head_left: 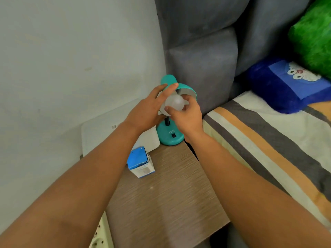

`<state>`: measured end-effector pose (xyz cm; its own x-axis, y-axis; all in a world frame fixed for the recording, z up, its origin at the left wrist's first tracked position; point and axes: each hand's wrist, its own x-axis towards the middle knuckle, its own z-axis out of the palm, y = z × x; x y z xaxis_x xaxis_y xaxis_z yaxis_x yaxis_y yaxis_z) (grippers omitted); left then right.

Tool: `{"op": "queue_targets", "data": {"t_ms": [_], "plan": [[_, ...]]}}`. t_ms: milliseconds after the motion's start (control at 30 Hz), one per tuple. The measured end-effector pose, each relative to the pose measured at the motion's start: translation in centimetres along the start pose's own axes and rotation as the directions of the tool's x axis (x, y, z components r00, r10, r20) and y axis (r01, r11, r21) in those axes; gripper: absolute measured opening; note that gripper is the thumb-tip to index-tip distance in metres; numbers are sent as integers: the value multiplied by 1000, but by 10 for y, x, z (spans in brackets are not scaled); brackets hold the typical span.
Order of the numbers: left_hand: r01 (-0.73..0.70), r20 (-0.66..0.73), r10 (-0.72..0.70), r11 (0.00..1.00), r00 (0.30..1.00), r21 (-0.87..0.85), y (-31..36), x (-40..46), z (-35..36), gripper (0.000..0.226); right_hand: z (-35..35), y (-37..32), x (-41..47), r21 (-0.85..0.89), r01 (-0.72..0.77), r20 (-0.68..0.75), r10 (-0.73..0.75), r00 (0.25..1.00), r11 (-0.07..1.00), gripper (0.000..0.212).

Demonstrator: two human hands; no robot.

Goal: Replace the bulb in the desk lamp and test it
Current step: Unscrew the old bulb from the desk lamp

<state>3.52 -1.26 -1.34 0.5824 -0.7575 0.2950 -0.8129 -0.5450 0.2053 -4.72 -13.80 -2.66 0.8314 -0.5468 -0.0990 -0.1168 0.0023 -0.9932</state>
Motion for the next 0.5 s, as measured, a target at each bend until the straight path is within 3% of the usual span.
{"op": "queue_targets", "data": {"t_ms": [167, 267, 367, 433, 500], "plan": [[17, -15, -17, 1000, 1000, 4, 3, -2, 0, 98, 7, 5, -1, -87, 114, -95, -123, 988, 990, 65], [24, -18, -24, 1000, 1000, -6, 5, -3, 1, 96, 7, 5, -4, -34, 121, -91, -123, 988, 992, 65], [12, -28, -12, 1000, 1000, -13, 5, -2, 0, 93, 6, -3, -6, 249, -78, -43, 91, 995, 966, 56], [7, -36, -8, 1000, 999, -14, 5, -3, 0, 91, 3, -12, -6, 516, -289, 68, 298, 952, 806, 37], [11, -34, -11, 1000, 999, -9, 4, -3, 1, 92, -1, -18, -5, 646, -425, 188, 408, 894, 634, 28]]}}
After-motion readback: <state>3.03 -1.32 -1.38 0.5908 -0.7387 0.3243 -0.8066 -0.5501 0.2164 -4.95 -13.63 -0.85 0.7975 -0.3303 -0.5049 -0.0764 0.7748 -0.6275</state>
